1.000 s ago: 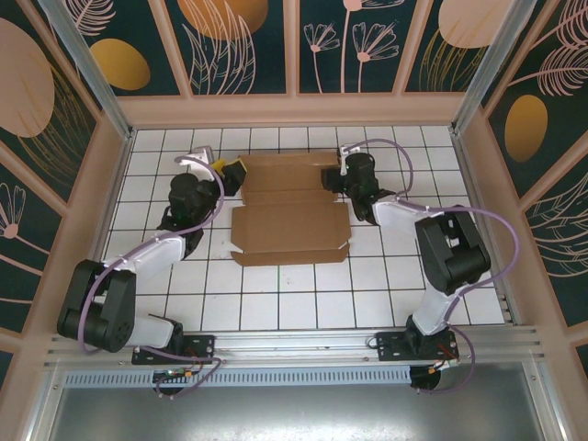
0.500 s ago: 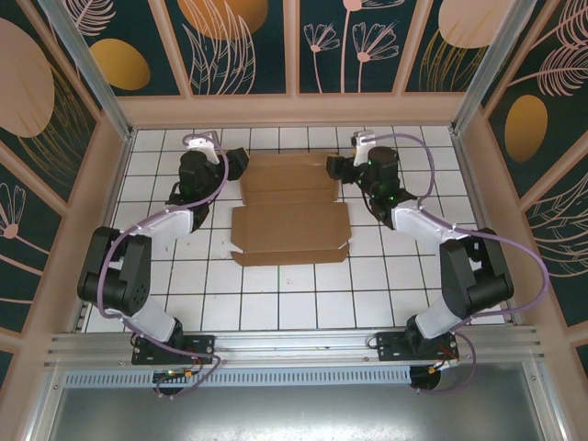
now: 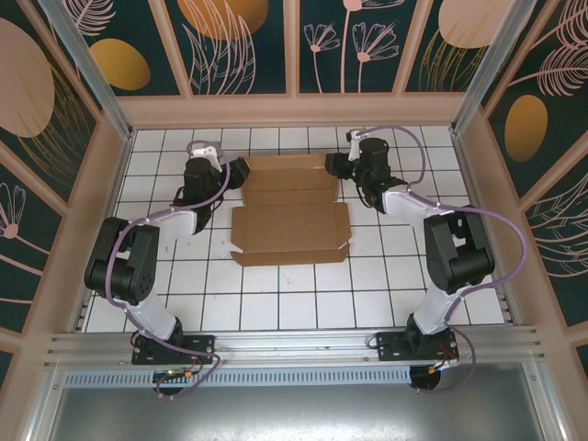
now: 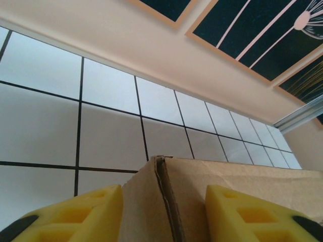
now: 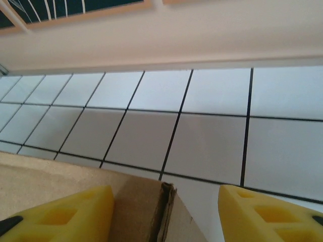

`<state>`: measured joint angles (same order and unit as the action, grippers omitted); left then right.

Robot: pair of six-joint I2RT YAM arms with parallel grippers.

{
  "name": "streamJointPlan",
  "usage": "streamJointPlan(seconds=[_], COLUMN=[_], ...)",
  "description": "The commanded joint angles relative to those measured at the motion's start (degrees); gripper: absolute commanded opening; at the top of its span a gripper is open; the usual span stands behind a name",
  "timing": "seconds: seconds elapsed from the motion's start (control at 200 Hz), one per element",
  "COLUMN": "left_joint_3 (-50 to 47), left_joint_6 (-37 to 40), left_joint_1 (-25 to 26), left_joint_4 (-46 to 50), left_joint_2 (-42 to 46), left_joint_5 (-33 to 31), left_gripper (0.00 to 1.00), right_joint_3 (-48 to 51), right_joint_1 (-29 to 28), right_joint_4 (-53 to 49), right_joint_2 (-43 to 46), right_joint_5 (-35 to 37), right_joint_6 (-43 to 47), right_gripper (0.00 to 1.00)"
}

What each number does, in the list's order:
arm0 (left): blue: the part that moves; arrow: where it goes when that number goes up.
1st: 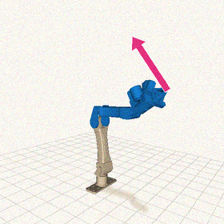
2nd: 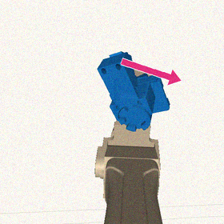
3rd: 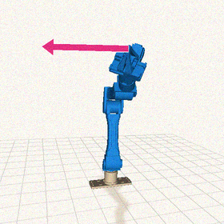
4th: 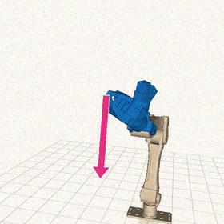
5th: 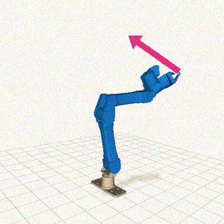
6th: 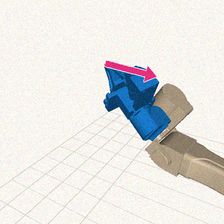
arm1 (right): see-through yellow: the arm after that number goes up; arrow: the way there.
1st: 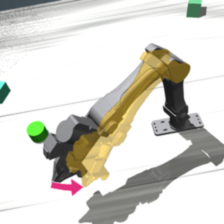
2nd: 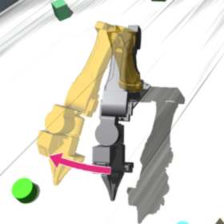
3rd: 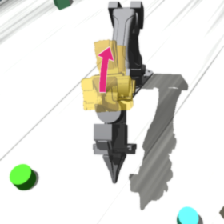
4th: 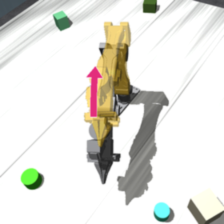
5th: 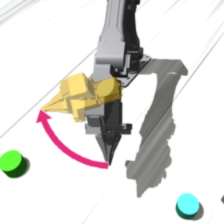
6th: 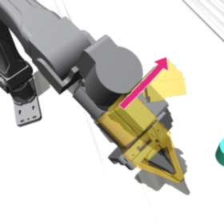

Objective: Fold the paper box

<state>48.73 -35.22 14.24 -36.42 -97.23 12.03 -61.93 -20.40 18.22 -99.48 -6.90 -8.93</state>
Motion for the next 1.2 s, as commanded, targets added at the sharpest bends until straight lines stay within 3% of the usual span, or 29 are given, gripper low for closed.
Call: streamJointPlan(seconds=[0.0, 0.505, 0.831, 0.996, 1.196], left_joint_3=[-3.2, -10.7, 3.6, 6.6, 4.7], left_joint_6=[-3.3, -9.1, -1.8, -2.3, -6.2], left_joint_1=[-0.2, 0.3, -2.0, -2.0, -2.0], left_joint_4=[-1.0, -6.7, 6.0, 12.0, 18.5], left_joint_2=[-2.3, -2.8, 5.3, 11.1, 19.4], left_joint_5=[1.0, 1.7, 2.8, 1.8, -0.7], left_gripper=[0.43, 0.38, 0.57, 0.62, 0.61], right_joint_3=[4.4, 14.7, 4.2, 0.6, -5.6], right_joint_1=[-1.8, -6.1, -2.8, -4.3, -13.2], right_joint_4=[-1.5, 4.8, -5.0, -8.0, -11.6], right_joint_2=[0.7, 5.9, 12.2, 14.0, 8.4], right_joint_5=[2.3, 7.4, 12.5, 11.3, 14.6], right_joint_6=[-0.2, -3.5, -2.4, 8.7, 30.2], right_gripper=[0.56, 0.56, 0.64, 0.68, 0.76])
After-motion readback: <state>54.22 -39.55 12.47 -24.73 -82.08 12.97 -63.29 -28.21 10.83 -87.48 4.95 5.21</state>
